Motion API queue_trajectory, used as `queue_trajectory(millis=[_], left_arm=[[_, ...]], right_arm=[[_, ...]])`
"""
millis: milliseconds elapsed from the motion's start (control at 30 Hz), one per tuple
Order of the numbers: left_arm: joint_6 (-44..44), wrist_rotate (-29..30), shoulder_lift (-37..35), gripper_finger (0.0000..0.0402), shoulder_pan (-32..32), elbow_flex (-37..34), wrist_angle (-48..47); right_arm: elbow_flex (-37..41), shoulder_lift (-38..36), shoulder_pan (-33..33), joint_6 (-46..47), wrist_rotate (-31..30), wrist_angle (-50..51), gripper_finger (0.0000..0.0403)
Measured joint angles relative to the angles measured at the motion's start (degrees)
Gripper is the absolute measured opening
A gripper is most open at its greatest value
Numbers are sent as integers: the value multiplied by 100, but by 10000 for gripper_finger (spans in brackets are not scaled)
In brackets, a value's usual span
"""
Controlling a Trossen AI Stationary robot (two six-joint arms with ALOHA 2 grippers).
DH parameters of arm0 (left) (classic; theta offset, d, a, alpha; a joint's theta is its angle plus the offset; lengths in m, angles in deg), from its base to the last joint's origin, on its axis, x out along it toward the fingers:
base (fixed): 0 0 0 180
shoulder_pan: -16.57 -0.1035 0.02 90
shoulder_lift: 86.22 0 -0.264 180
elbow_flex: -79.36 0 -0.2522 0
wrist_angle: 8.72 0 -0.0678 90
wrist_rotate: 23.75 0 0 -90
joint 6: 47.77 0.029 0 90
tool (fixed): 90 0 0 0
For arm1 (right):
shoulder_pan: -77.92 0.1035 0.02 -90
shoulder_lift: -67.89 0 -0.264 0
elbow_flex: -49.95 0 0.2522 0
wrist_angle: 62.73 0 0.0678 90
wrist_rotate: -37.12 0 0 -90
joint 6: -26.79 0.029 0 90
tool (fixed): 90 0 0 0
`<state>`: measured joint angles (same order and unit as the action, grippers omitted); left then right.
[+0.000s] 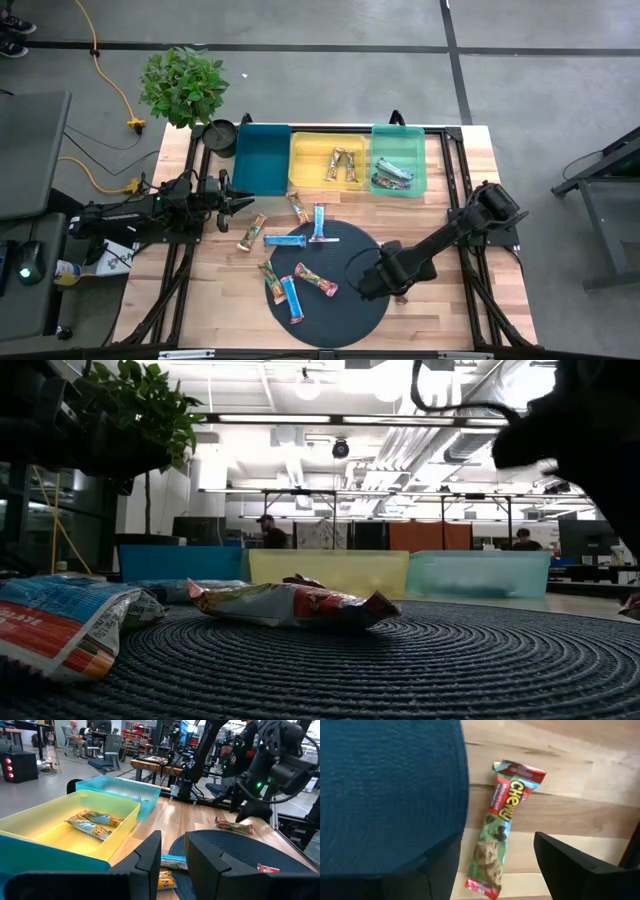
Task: Pick and place Granola Bars by type
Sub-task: Put the red granola bar into the blue bin
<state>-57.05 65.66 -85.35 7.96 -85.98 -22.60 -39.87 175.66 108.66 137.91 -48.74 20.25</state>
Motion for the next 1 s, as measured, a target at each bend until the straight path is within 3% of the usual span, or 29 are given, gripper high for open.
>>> queue_trajectory(millis=[633, 1000], left_arm=[[0, 1, -1, 82, 1, -1, -2], [1, 0, 0, 82, 0, -1, -2]], right_arm=[[1232, -37, -42, 309, 381, -1903, 238], [1302, -22, -35, 224, 330, -1974, 214]])
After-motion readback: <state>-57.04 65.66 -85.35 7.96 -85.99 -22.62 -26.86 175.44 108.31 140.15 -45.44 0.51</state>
